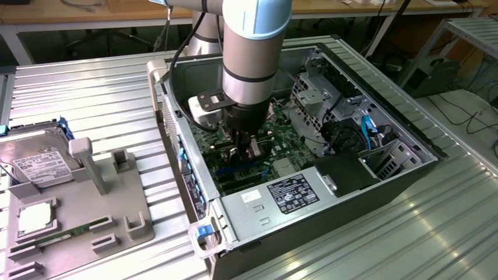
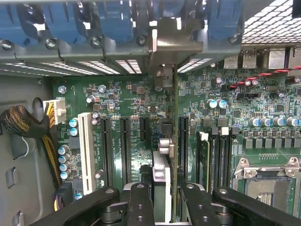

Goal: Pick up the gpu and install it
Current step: 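Insert the gpu into the slot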

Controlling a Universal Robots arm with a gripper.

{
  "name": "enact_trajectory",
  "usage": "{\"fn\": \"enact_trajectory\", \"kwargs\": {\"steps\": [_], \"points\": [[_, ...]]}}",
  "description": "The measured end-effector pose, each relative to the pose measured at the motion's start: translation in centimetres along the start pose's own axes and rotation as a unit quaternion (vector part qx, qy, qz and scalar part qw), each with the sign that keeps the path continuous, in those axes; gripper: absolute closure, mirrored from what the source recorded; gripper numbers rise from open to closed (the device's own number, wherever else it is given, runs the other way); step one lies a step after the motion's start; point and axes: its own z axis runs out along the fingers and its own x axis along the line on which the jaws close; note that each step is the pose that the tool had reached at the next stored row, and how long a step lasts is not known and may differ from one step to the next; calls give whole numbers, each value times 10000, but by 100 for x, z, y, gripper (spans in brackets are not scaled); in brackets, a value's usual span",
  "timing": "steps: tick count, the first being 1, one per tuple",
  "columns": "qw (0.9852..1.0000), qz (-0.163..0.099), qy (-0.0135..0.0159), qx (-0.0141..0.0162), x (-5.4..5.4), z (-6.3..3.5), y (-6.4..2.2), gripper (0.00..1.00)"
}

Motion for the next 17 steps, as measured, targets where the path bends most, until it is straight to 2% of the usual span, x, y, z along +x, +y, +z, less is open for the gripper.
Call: {"fn": "enact_trajectory", "kwargs": {"steps": [5,10,13,14,17], "points": [[10000,-1,4,-4,0,-1,10,72],[10000,-1,6,-87,0,0,9,72],[9999,-3,9,-158,0,0,8,72],[9999,-2,11,-171,1,-1,11,72],[9999,-1,11,-170,0,-1,10,72]]}}
